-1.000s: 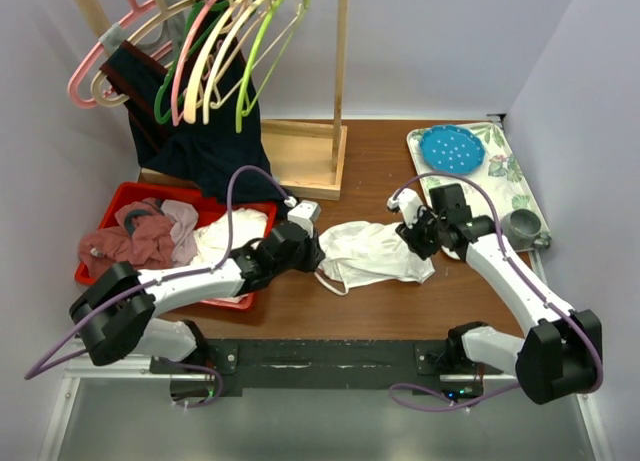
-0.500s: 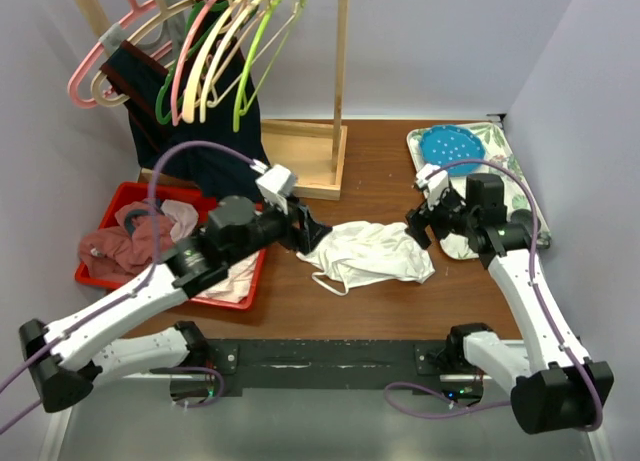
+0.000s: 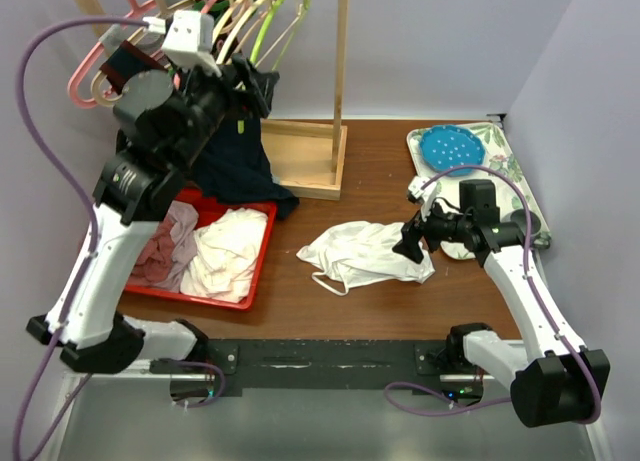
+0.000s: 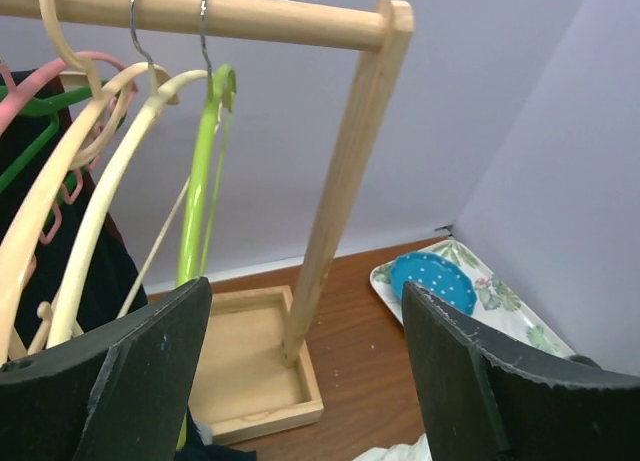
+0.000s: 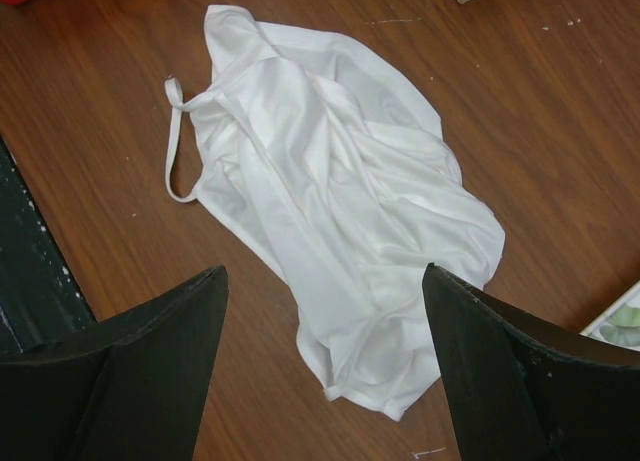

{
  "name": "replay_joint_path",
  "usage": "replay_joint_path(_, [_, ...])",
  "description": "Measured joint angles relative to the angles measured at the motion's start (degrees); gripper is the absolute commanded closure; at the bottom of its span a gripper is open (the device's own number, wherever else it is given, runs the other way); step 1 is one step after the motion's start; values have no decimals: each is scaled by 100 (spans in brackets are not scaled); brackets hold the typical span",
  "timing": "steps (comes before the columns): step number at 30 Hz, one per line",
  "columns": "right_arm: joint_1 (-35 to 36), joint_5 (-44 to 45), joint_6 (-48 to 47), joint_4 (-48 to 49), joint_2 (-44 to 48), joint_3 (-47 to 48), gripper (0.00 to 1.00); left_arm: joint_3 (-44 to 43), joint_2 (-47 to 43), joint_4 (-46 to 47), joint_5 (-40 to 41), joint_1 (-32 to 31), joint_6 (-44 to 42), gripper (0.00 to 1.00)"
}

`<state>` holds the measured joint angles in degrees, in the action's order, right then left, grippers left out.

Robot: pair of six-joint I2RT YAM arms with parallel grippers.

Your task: Place the tank top on the hanger

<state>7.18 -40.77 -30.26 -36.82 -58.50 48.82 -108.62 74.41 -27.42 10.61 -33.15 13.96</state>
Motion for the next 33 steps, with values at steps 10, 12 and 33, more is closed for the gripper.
replay_joint_path(10, [-2, -87, -125, -31, 0, 0, 16, -1364, 1598, -844, -616, 960, 179, 32])
replay_joint_path(12, [-2, -96, -142, -55, 0, 0, 16, -1399, 1722, -918, -750, 1038, 197, 34])
replay_joint_path(33, [-2, -232, -236, -267, -7, 0, 16, -1405, 2111, -994, -1204, 1478, 81, 57])
